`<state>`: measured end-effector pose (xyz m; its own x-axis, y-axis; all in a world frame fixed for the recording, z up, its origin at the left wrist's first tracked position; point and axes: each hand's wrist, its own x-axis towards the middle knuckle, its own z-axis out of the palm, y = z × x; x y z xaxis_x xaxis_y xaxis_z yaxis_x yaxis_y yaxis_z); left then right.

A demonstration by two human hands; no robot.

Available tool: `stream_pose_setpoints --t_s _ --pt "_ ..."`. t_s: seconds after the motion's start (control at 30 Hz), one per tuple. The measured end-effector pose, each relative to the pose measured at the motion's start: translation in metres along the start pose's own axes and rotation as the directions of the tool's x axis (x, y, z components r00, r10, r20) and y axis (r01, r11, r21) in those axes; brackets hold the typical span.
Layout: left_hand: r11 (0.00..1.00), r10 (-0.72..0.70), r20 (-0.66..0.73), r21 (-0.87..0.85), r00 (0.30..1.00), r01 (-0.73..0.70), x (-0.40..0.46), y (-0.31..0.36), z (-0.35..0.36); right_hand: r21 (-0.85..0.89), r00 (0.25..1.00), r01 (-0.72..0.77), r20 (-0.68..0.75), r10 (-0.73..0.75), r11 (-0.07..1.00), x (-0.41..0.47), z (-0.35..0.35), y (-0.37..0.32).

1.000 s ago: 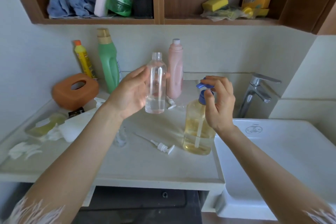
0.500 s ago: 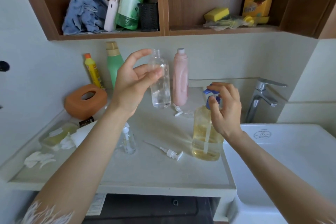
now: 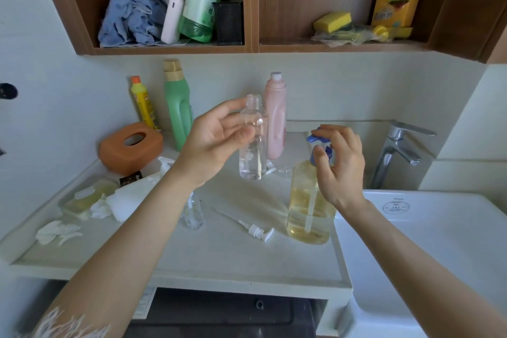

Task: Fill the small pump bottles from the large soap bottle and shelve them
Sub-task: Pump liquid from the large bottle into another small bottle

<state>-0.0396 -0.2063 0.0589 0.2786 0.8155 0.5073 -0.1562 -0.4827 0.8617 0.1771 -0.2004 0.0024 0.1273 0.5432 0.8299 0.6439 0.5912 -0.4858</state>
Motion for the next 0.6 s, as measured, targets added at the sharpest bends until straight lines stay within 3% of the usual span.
stream_pose_setpoints --t_s 0.1,0.43,0.6 --pt "0.998 -0.008 -0.017 0.068 1.0 0.009 0.0 -0.013 0.004 0.006 0.999 0.023 0.023 -0.024 1.0 0.002 -0.001 0.003" --pt "0.957 -0.274 0.073 0.123 0.959 0.264 -0.007 -0.067 0.041 -0.028 0.995 0.057 0.086 -0.054 0.998 0.002 -0.007 0.014" --pt "0.958 -0.234 0.03 0.177 0.972 0.225 0.001 -0.072 0.051 -0.022 0.997 0.056 0.06 -0.055 0.998 0.003 -0.008 0.017"
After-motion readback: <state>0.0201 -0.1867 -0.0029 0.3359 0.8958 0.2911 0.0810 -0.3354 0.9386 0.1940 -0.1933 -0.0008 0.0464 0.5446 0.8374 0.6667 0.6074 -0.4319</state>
